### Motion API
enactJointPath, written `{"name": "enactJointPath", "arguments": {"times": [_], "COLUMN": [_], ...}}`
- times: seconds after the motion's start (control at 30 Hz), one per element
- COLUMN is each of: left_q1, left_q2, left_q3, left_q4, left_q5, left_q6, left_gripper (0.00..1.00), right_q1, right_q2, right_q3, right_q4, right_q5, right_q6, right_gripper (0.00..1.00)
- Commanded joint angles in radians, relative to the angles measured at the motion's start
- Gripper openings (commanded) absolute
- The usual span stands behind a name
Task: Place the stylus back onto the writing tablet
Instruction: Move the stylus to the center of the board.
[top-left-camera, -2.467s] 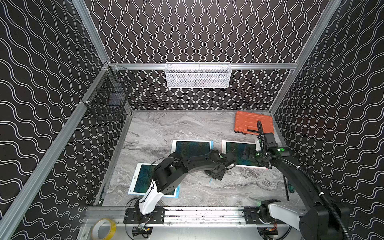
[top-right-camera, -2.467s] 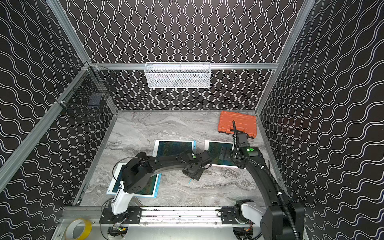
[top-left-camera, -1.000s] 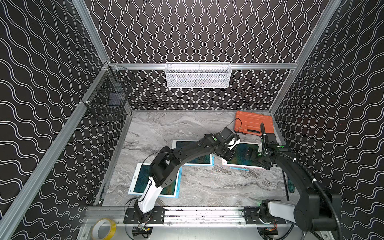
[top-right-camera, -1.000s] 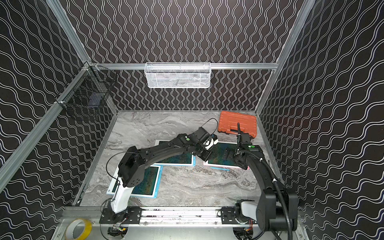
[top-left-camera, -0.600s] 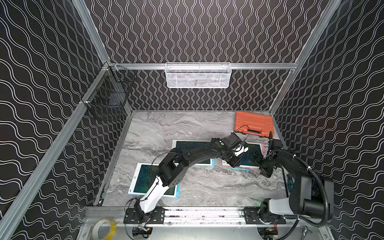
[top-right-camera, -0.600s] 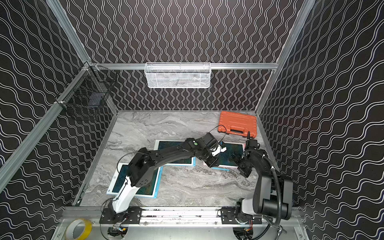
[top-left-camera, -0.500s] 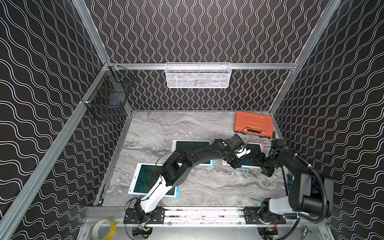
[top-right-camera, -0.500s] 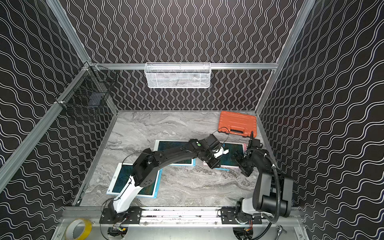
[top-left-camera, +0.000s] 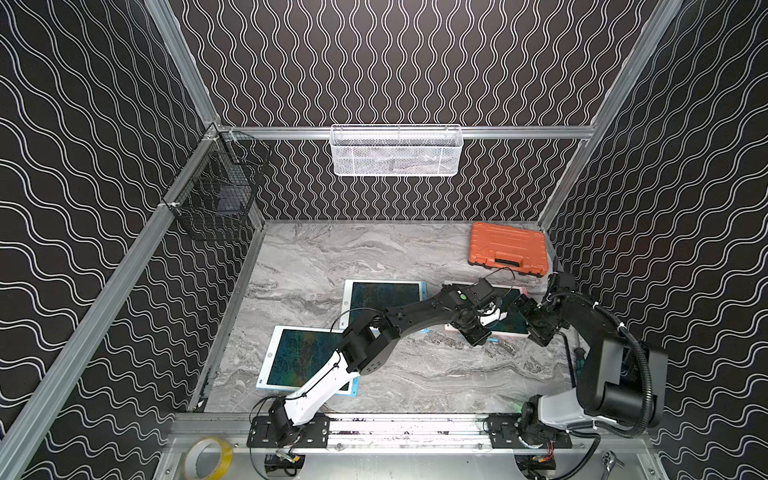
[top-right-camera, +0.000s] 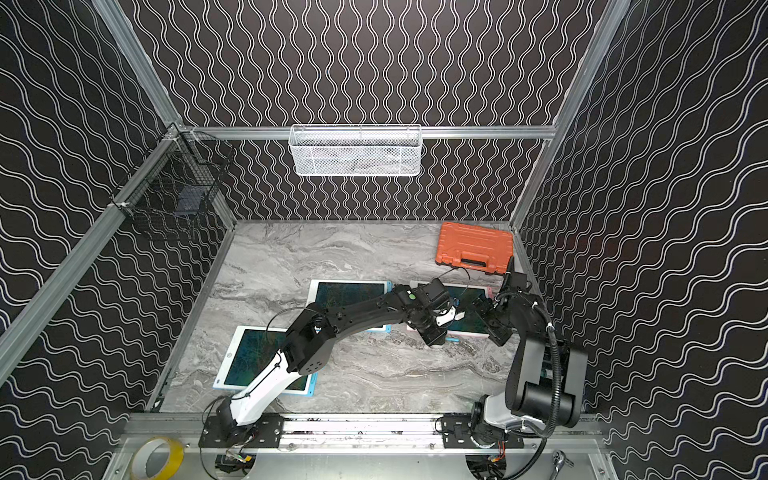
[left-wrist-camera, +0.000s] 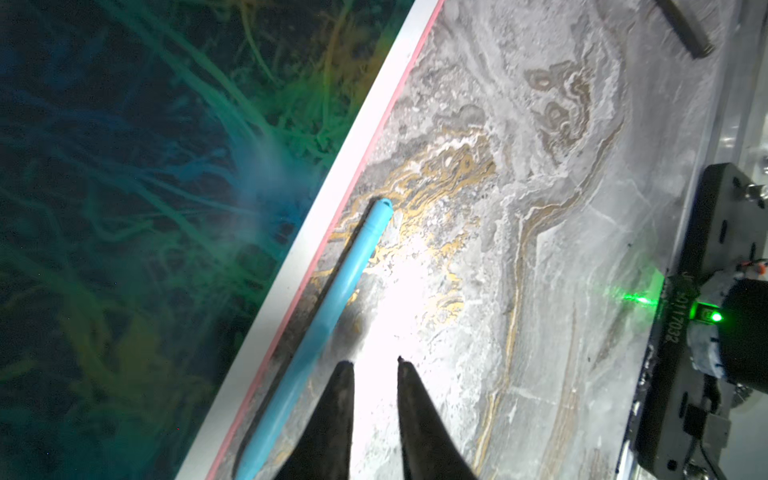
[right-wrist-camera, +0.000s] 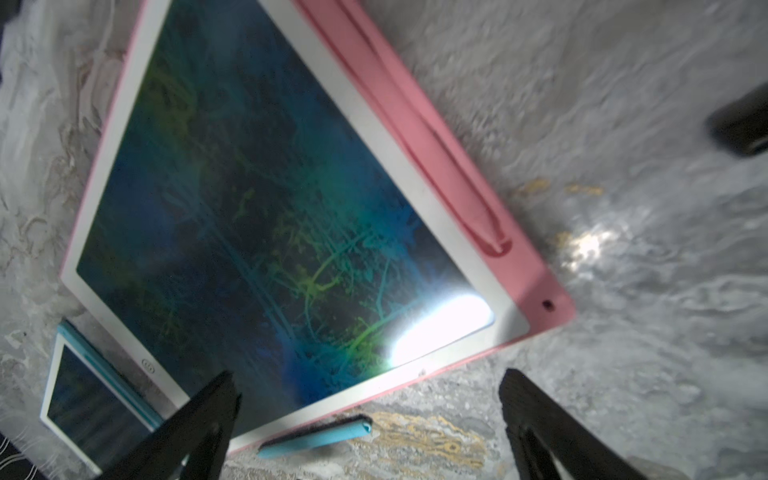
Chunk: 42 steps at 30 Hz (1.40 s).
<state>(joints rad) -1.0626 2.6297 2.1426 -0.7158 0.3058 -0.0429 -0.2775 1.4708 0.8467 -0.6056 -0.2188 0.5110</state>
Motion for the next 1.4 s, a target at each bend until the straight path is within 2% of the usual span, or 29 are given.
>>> {"name": "enactJointPath", "arguments": {"times": [0.0, 0.17, 0.53, 0.83, 1.23, 1.37], "left_q1": [0.000, -0.004, -0.010, -0.010, -0.008, -0.008], "left_q2": [0.017, 0.033, -0.022, 0.027, 0.043, -0.006], "left_q3": [0.025, 0.034, -0.038, 0.042, 0.010, -0.070], "left_q4": [0.000, -0.015, 0.084, 0.035, 0.026, 0.055], "left_q5": [-0.038, -0.095, -0.089, -0.152, -0.186, -0.165], "left_q6": [0.013, 0.037, 0.062, 0.073, 0.091, 0.107], "left_gripper": [0.25, 0.25, 0.25, 0.25, 0.26, 0.28], "right_q1": [-0.002, -0.002, -0.001, -0.002, -0.001, -0.001], "right_q2": [0.005, 0.005, 0.011, 0.015, 0.061, 0.079], "right_q3": [0.009, 0.003, 0.000, -0.016, -0.012, -0.003], "right_q4": [0.002, 0.007, 0.016, 0.032, 0.080, 0.097], "right_q5": [0.008, 0.002, -0.005, -0.015, -0.025, -0.035], "right_q6": [-0.005, -0.001, -0.001, 0.000, 0.011, 0.013], "right_gripper": [0.99, 0.99, 0.99, 0.99, 0.99, 0.99]}}
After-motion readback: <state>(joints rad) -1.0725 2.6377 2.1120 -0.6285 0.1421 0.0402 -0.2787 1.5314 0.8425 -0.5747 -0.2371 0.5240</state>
